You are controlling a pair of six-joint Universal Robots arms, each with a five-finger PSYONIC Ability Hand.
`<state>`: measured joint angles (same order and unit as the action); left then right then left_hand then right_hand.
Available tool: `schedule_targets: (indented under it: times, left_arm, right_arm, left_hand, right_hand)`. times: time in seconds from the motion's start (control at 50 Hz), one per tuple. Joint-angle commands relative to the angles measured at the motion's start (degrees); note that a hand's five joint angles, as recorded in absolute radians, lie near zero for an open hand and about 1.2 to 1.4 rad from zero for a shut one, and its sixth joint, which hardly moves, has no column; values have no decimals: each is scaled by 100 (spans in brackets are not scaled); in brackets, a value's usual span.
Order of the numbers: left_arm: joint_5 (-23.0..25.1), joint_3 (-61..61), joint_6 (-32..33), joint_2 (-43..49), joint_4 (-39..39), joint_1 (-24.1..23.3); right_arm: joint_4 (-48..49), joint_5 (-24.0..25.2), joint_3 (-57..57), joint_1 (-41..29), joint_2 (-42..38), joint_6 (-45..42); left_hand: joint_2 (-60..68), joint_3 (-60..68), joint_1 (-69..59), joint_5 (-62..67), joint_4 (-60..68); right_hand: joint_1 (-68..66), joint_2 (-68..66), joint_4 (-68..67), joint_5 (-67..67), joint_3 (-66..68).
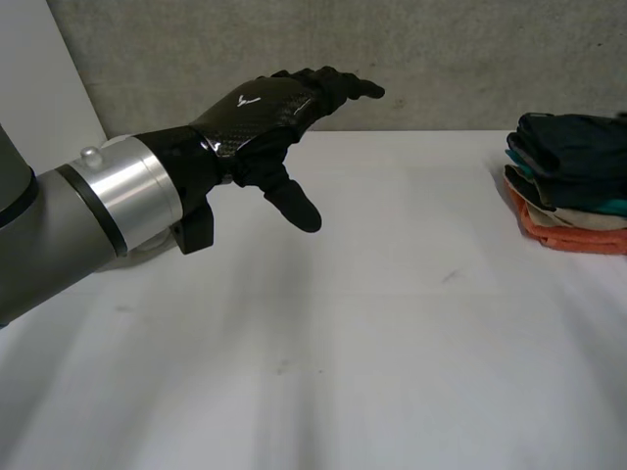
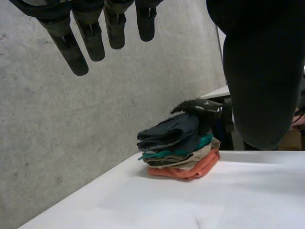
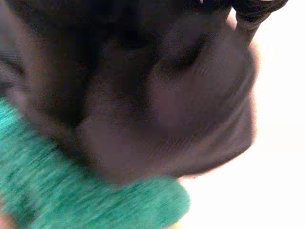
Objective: Fold the laundry.
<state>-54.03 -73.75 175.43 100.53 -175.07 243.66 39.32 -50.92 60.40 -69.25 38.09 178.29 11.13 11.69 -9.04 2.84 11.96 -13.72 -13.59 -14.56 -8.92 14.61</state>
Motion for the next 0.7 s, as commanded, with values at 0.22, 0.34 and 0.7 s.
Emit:
schedule_targets:
  times: [0.22,0.34,0.7]
  left_arm:
    - [-11,-315,-71,-463,-70,-152]
    - [-248,-228,-167,-666,-369,-275]
    - [-2771,1373,1210,150,879,1807]
  right_arm:
    - [-2592,-1977,764,578,1992,-1791]
    - [-2536,-4170,-89,404,1912,-3844]
    - [921,-1483,2809,-2584,4259,-400]
  left_hand:
    - [-113,-169,-96,-284,-196]
    - [-113,-169,-96,-284,-196]
    - [-113,-169,-96,-284,-196]
  right_hand:
    - [372,359,456,892,-461]
    - [372,359,456,892,-461]
    - [372,359,456,892,-461]
